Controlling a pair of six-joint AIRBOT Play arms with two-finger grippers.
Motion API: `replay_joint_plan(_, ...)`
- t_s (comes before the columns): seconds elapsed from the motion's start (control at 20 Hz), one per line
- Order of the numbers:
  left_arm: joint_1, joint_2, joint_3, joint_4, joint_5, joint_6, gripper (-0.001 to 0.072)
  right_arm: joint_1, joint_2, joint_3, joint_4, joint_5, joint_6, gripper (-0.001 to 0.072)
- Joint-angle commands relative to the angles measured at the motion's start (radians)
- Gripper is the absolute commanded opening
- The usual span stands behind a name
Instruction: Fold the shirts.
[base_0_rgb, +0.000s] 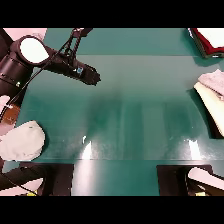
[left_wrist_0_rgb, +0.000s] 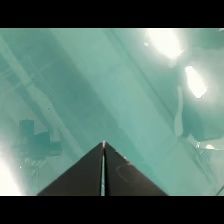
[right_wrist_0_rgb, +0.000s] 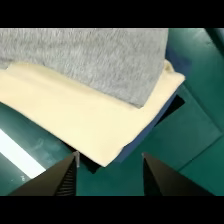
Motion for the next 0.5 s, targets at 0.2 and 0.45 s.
replay_joint_plan(0.2, 0.000, 0.000, 0.000, -0.002, 0.014, -0.004, 0.0024, 0.194, 0.100, -0.180, 0.327, -0.063, -0.050, 0.0013)
replay_joint_plan(0.45, 0.000, 0.000, 0.000, -0.004, 0.063, -0.004, 0.0024, 0.385, 0.103, -0.179, 0.323, -0.071, -0.085, 0.0012)
